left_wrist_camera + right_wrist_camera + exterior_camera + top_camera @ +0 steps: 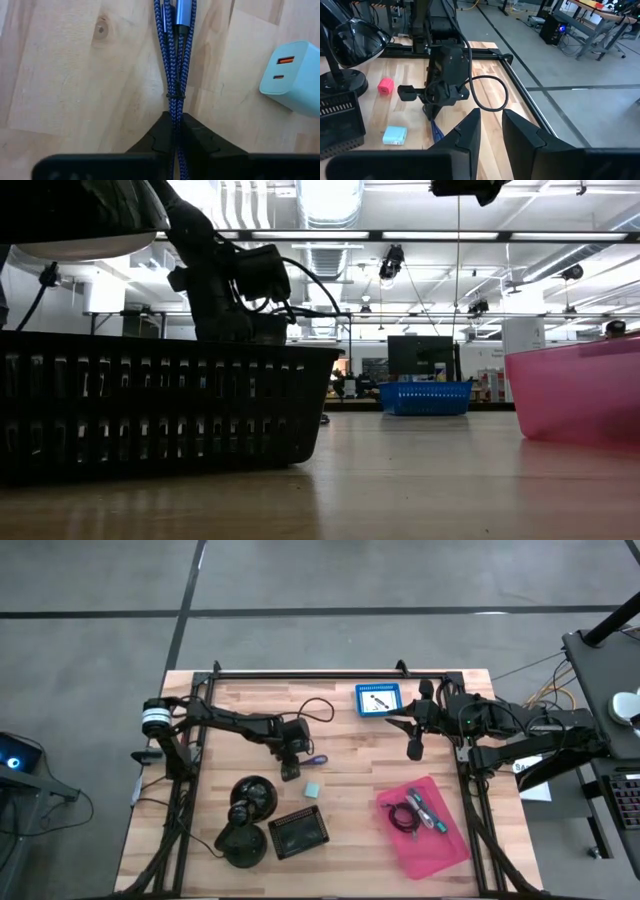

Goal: Pick and place items into bin
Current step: Put the violet charger cable into the pink bin

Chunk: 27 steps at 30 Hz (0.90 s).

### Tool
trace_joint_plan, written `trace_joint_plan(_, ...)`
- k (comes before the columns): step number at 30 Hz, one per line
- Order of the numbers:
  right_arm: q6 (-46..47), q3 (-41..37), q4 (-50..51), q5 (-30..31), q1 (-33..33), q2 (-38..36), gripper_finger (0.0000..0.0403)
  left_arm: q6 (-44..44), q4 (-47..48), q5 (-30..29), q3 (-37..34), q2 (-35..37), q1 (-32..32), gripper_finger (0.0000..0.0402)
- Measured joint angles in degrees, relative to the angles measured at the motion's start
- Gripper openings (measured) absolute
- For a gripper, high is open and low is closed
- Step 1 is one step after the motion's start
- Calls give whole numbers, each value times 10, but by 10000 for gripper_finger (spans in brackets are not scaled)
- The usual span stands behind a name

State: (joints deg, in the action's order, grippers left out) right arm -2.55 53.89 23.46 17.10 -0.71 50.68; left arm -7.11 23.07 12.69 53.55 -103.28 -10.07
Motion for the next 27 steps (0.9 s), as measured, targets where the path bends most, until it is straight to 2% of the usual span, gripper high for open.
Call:
trace_joint_plan(9,-3,0,0,5,0,0,68,0,1,4,-1,14,-2,6)
trace_joint_plan(11,-5,0,0,42,0,0,68,0,1,5,2,24,-4,5)
trace_joint_plan(15,-24,0,0,178,0,0,68,0,13,10,13,45,-5,4)
trace_joint_plan(18,-55,0,1,230,0,0,68,0,9,20,28,64,-4,3)
trace_joint_plan(22,-63,0,1,234,0,0,68,0,9,18,43,78,-5,2)
trace_joint_plan(27,-23,0,3,234,0,0,68,0,2,18,72,88,-5,2)
